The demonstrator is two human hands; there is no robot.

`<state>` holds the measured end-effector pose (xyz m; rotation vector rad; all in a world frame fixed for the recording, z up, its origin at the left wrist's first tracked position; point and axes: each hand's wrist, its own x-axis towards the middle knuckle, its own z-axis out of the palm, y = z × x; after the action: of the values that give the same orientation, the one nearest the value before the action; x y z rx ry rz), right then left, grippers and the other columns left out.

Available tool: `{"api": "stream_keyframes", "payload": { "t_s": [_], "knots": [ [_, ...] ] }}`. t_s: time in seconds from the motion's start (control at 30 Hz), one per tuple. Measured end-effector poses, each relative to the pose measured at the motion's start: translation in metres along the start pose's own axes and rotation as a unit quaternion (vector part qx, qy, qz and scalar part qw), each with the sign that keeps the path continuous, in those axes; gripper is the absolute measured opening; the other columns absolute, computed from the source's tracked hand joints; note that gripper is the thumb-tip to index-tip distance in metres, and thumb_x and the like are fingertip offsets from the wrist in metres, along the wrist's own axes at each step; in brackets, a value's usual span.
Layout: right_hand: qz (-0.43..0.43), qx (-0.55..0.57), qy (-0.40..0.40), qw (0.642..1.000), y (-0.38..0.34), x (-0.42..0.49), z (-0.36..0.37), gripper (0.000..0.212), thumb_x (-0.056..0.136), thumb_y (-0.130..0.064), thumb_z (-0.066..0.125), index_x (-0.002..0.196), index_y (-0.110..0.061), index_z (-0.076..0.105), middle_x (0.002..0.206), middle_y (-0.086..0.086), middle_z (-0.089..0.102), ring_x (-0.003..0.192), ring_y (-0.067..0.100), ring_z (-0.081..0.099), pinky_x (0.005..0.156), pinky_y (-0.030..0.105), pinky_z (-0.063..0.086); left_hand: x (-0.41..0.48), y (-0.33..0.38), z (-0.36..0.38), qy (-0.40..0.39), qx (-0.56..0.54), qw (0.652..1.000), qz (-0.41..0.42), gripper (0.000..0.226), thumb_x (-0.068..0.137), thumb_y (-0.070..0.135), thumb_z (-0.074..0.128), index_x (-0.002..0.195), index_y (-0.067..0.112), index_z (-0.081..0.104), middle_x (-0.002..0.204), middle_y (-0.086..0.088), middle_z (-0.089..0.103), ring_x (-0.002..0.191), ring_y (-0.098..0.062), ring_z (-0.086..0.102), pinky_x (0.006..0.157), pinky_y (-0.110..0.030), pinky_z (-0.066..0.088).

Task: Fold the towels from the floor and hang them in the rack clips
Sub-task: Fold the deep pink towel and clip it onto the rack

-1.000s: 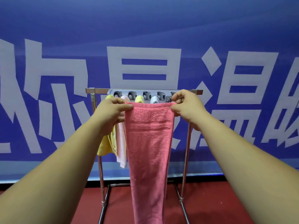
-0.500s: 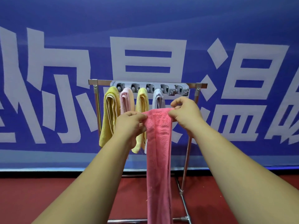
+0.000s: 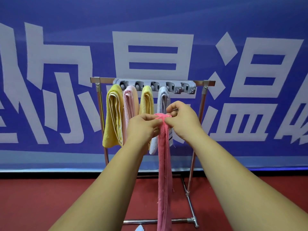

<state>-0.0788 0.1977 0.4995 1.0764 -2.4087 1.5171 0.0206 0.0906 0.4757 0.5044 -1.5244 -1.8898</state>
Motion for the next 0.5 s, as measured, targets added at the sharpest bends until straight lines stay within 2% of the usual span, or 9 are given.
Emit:
{"api": "stream_keyframes", "payload": {
  "t_s": [0.13,0.33,0.4,0.5],
  "knots": [
    [-0.01,0.001,-0.003,1.0,0.0038,-0.0035,-0.0001,0.02,0.09,-0.013,0.077,0.101,-0.025,0.064,0.088,0.001,0.073,0.087,0.022,0.072,0.074,0.034,0.059,-0.0027,-0.0055,0.0011,-0.003,0.005,1.0,0.012,0.006,0.092,-0.003,0.076,0.097,-0.001,0.076,0.09,-0.023,0.08,0.089,-0.038,0.08,0.087,-0.048,0.065],
    [-0.005,0.026,-0.014,1.0,0.0085,-0.0059,0.0025,0.023,0.091,-0.015,0.078,0.098,-0.032,0.064,0.091,-0.001,0.075,0.09,0.019,0.073,0.085,0.044,0.063,-0.0055,-0.003,0.0034,-0.016,0.029,0.999,0.026,0.006,0.093,-0.001,0.074,0.096,0.0,0.079,0.084,-0.026,0.077,0.074,-0.028,0.071,0.081,-0.042,0.062],
    [-0.005,0.04,-0.024,0.999,0.0092,-0.0074,0.0027,0.023,0.089,-0.015,0.079,0.102,-0.03,0.067,0.093,-0.004,0.075,0.091,0.015,0.073,0.087,0.043,0.064,-0.0043,-0.0011,0.0036,-0.013,0.04,0.999,0.032,0.013,0.096,-0.003,0.068,0.092,0.002,0.08,0.075,-0.019,0.073,0.069,-0.024,0.069,0.078,-0.039,0.061],
    [-0.015,0.047,-0.027,0.998,0.01,-0.0101,0.0054,0.027,0.086,-0.014,0.081,0.105,-0.029,0.068,0.097,-0.006,0.075,0.091,0.012,0.073,0.087,0.043,0.064,-0.0036,0.003,0.0041,-0.009,0.054,0.998,0.039,0.025,0.098,-0.003,0.06,0.089,0.007,0.08,0.078,-0.021,0.076,0.071,-0.025,0.071,0.083,-0.043,0.064]
  ]
}}
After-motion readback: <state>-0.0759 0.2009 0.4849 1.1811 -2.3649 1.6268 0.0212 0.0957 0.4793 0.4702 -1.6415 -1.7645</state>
